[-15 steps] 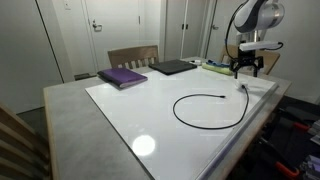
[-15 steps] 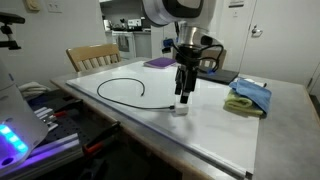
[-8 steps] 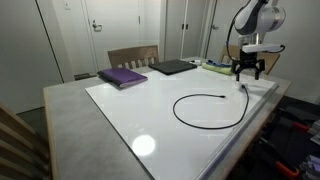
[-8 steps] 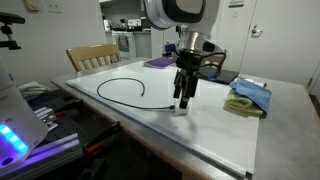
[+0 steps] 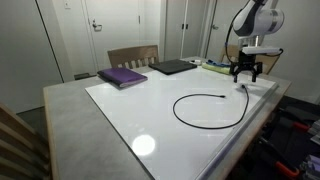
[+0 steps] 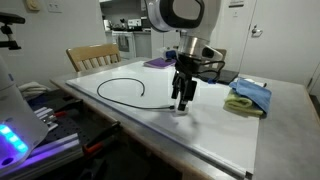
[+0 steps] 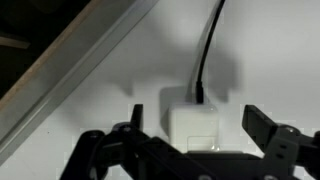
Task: Wind the black charging cable
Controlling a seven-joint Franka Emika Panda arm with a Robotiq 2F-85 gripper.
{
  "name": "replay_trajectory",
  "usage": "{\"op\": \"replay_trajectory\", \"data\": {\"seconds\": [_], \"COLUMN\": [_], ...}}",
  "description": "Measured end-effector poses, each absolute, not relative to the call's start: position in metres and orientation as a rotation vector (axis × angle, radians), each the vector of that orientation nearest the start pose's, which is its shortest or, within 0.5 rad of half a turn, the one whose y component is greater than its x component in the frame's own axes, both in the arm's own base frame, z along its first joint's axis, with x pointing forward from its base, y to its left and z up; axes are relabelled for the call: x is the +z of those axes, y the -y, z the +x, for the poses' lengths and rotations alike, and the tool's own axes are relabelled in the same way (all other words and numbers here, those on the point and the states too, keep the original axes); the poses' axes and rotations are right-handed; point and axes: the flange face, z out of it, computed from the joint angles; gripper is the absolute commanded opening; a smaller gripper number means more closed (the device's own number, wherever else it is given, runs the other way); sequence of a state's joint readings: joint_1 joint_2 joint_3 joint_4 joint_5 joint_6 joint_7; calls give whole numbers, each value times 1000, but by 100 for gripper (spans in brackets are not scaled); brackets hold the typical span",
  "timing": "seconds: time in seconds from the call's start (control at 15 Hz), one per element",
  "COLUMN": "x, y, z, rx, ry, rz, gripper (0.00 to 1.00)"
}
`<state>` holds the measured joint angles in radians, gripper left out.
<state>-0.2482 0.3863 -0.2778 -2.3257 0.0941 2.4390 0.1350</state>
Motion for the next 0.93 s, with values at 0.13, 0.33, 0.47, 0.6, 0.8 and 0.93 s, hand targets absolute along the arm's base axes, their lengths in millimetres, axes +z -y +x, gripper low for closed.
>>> {"op": "replay_trajectory", "data": {"seconds": [0.13,0.33,0.47,0.6,0.8,0.93], "x": [160,160,156,151,143,141], "y": [252,252,253,252,249,248], "z": [419,421,421,421,421,422], "rx": [395,372,363,362,364,362], "ry": [-1103,-1067,-1040,-1007,-988,-983], "rz": [-2910,-2925,-2939,-2952,-2962,-2965], "gripper": [100,100,100,100,74,60]}}
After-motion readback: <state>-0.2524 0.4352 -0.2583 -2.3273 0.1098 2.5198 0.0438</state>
